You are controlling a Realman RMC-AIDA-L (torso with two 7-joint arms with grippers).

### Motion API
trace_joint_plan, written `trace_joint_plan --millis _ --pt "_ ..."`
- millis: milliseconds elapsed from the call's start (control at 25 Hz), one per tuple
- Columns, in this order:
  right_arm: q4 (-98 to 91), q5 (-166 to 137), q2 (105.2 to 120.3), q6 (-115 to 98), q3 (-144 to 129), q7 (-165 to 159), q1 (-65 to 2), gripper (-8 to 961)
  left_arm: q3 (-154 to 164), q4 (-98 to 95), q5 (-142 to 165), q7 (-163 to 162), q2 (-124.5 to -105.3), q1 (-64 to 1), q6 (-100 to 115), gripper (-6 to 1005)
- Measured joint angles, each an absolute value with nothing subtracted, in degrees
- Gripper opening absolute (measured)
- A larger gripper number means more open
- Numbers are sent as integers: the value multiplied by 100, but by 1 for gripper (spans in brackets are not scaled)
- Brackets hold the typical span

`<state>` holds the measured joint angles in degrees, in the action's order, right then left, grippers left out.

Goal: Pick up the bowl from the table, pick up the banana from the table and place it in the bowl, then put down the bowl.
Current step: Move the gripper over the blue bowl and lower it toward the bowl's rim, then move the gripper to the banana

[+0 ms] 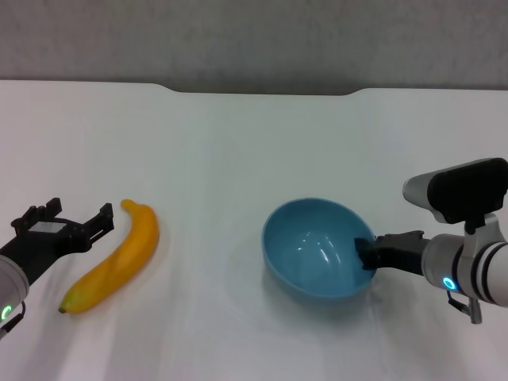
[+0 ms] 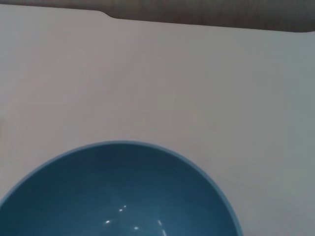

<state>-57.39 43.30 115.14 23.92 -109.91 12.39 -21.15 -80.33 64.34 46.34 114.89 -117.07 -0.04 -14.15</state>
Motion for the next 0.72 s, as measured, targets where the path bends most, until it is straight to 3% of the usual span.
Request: trace_joint_plan --millis 80,280,720 --pt "-5746 4332 11514 2388 -10977 1235 -2105 192 -8033 6433 4630 11520 -11707 2 -1415 891" --pt "-5777 4330 11514 2386 -10976 1226 -2095 60 -8005 6433 4622 11537 -11707 8 -1417 890" --pt "-6279 4261 11474 2343 -10852 1251 -1877 56 -7747 6499 4623 11496 -11672 -19 -1444 890"
